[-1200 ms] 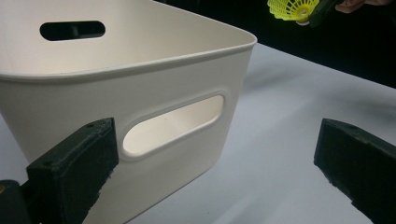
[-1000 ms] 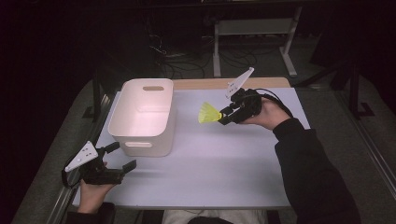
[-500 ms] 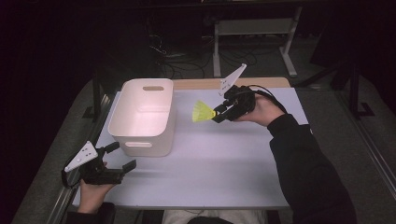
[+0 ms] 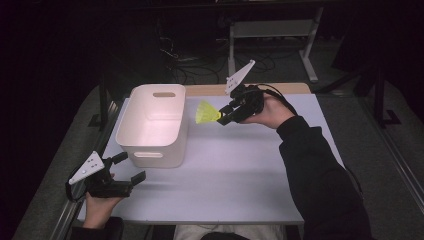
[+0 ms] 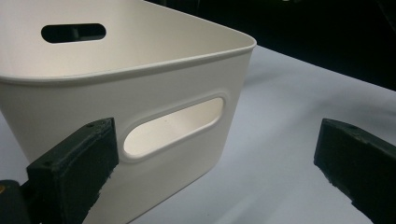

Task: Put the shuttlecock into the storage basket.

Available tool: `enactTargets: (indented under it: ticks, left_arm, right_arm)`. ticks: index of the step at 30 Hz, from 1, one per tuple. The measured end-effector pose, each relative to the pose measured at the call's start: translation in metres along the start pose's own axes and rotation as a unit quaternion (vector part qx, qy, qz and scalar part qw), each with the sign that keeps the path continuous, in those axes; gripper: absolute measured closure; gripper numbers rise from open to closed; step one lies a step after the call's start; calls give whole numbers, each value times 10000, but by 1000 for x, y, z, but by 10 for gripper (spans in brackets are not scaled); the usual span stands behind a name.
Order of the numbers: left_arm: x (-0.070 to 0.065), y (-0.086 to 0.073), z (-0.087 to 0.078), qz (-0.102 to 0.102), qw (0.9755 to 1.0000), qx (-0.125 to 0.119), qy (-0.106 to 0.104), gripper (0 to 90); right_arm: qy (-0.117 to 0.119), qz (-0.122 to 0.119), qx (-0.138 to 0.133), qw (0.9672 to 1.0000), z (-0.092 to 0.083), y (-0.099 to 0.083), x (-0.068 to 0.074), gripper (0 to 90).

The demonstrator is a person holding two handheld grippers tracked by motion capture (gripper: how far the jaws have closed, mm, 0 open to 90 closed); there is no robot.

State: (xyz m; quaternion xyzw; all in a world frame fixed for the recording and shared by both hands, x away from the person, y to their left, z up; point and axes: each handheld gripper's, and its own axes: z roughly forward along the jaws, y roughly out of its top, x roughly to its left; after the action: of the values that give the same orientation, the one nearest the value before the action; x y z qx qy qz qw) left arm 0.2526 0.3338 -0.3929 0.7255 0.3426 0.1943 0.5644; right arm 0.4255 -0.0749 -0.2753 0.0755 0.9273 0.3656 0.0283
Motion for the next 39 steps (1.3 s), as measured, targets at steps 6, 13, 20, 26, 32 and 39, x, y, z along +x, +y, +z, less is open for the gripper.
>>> enactTargets:
  ticks: [6,13,20,26,32,39]
  left_arm:
    - [0,0,0,-13,10000,1,-5,0]
    - [0,0,0,-27,10000,-4,-16,0]
    - [0,0,0,-27,10000,-3,-22,0]
    - [0,0,0,-18,10000,1,-48,0]
    - [0,0,0,-26,10000,-2,-38,0]
    - [0,0,0,-25,10000,0,-53,0]
  right_arm:
    - [88,-93,-33,9999,4,11,0,622]
    - [106,-138,-102,9998,8,22,2,622]
    - [151,-148,-113,9997,15,28,1,622]
    - [191,-171,-161,9995,23,33,1,622]
    - [198,-151,-174,9995,27,37,1,622]
    - [235,-184,-181,9994,30,42,0,622]
